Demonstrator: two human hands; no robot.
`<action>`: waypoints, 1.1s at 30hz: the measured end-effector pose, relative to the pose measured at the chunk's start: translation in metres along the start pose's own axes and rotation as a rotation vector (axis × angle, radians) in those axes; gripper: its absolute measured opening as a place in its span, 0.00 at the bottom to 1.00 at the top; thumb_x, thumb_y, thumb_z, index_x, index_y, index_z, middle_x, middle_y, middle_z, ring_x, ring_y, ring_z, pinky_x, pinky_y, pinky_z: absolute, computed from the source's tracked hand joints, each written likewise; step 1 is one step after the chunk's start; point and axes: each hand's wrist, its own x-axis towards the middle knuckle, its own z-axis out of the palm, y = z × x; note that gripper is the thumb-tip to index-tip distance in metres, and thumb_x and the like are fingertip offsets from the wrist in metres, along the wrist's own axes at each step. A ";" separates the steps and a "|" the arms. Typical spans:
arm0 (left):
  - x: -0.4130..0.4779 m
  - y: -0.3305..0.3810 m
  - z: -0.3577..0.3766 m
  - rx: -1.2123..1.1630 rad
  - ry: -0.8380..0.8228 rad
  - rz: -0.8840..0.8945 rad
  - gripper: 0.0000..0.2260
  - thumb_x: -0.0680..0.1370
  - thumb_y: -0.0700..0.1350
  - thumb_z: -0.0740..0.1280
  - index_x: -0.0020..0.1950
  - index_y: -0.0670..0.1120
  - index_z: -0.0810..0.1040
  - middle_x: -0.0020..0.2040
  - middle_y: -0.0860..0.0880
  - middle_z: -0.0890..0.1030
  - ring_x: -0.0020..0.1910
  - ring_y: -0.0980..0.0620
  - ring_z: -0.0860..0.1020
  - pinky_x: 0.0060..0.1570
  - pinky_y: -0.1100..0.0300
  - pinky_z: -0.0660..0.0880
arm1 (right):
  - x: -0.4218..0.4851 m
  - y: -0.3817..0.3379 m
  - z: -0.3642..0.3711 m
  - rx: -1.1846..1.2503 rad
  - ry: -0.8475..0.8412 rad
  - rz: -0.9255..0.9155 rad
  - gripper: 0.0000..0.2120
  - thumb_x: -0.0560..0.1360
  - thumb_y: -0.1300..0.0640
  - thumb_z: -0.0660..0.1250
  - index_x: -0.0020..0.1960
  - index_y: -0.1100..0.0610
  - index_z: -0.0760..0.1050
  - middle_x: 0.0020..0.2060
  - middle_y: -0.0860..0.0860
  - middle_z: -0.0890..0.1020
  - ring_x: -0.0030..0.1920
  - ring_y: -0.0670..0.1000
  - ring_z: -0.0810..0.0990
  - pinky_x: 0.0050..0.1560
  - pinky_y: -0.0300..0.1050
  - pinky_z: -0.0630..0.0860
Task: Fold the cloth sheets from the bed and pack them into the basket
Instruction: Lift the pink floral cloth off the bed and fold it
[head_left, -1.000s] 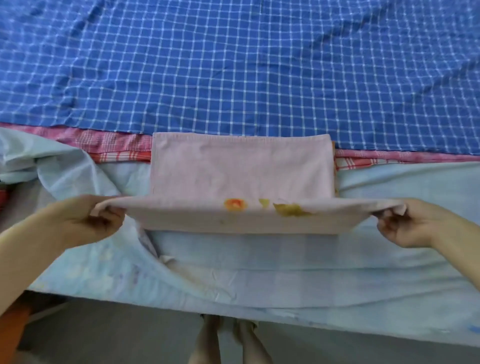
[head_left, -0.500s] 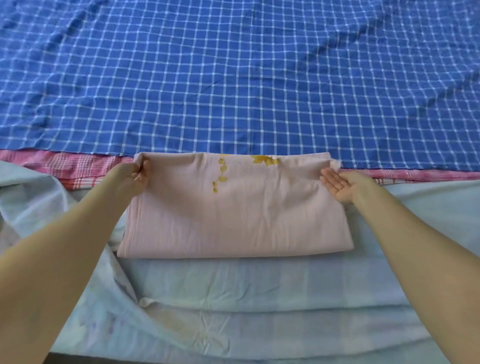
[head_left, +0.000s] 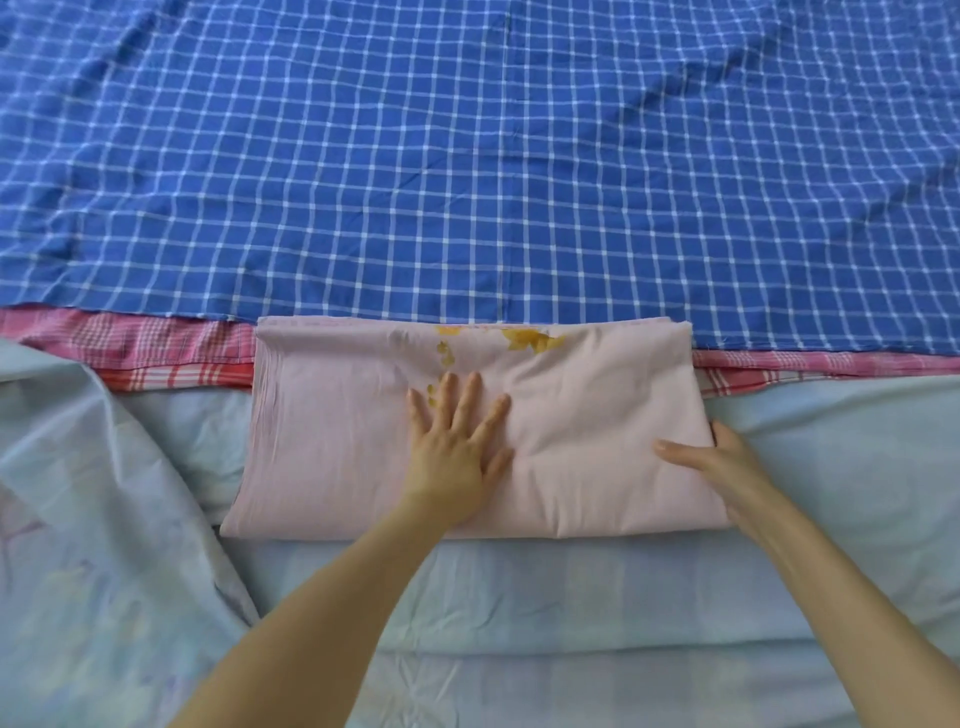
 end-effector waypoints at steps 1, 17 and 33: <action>0.002 0.000 0.003 0.017 -0.011 -0.002 0.32 0.73 0.64 0.34 0.77 0.57 0.44 0.78 0.46 0.41 0.75 0.40 0.37 0.68 0.35 0.35 | -0.008 -0.013 0.001 0.006 -0.034 -0.028 0.18 0.68 0.70 0.71 0.55 0.57 0.74 0.53 0.57 0.82 0.42 0.50 0.81 0.38 0.42 0.81; 0.033 -0.081 -0.085 -1.632 -0.101 -0.506 0.28 0.78 0.67 0.52 0.69 0.51 0.70 0.63 0.47 0.77 0.62 0.45 0.74 0.65 0.44 0.68 | -0.068 -0.046 0.269 -1.410 0.130 -0.476 0.42 0.78 0.62 0.58 0.69 0.70 0.25 0.74 0.66 0.48 0.72 0.66 0.56 0.65 0.53 0.67; 0.054 -0.059 -0.064 -0.841 0.386 -0.661 0.11 0.81 0.53 0.56 0.55 0.47 0.69 0.47 0.48 0.78 0.48 0.48 0.77 0.41 0.59 0.72 | -0.073 0.037 0.181 -0.750 0.285 -1.002 0.17 0.77 0.50 0.59 0.58 0.58 0.77 0.45 0.51 0.81 0.43 0.52 0.78 0.41 0.45 0.74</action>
